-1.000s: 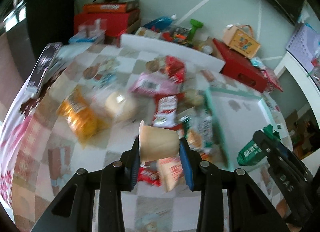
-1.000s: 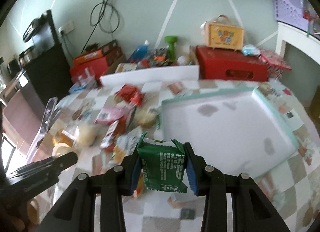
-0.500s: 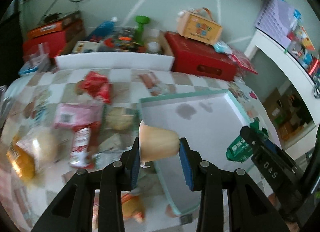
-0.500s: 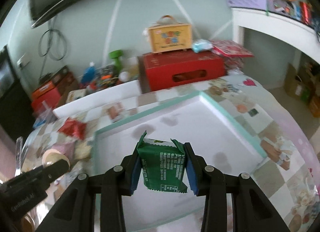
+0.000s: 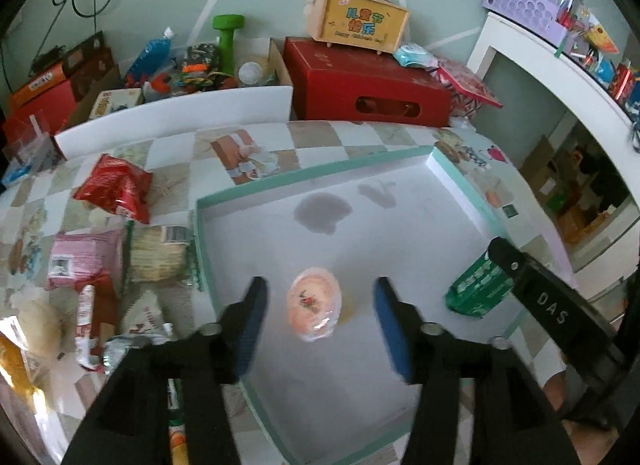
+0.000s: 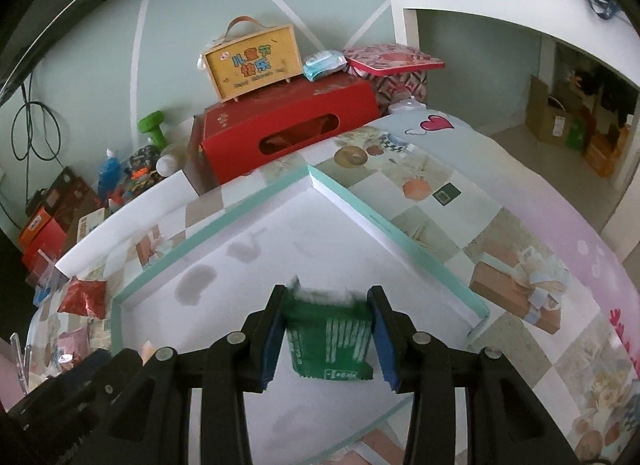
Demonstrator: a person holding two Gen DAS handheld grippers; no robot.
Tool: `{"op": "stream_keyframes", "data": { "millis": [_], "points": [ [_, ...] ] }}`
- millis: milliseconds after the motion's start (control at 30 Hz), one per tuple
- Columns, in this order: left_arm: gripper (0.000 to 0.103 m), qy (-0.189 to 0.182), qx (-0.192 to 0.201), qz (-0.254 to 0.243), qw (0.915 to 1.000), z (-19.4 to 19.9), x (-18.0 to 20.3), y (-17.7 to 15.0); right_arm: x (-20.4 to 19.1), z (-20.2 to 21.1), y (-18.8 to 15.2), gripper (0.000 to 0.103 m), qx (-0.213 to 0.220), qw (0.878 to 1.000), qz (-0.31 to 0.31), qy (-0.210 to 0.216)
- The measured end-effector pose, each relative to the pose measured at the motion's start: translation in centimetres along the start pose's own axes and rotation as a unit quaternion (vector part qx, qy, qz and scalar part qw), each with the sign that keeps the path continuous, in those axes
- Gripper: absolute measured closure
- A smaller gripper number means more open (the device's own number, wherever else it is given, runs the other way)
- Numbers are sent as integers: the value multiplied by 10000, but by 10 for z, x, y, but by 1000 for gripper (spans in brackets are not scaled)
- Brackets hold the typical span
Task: Organize snacks
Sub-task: 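Lower green pack into white tray and open right gripper while left releases cup there, then withdraw both open grippers from the tray back toward the snack pile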
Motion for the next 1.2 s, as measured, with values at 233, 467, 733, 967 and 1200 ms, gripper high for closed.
{"op": "stream_keyframes", "data": {
  "millis": [233,467,733,967,1200],
  "points": [
    [18,89,47,112,9999,15,-14,-4,-16,11,2,24,94,9994,322,-26],
    [4,483,235,397,9978,23,-40,-5,-28,12,0,0,25,9977,656,-195],
    [0,551,494,447,9963,35,-49,-3,-33,21,1,0,190,9969,748,-124],
    [0,789,800,460,9926,51,-64,-6,-42,36,1,0,470,9959,755,160],
    [0,1062,717,763,9888,61,-95,-13,-53,45,-5,0,609,9932,988,94]
  ]
}}
Point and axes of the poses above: each gripper's, at about its wrist camera, not at the fingertips, and z roughly against the way its jaws point, x to its right, y to its top, the point moved 3 cm from there along -z, roughly the way its jaws point, and after that the axes turned 9 degrees about z, right-handed, at the moved point
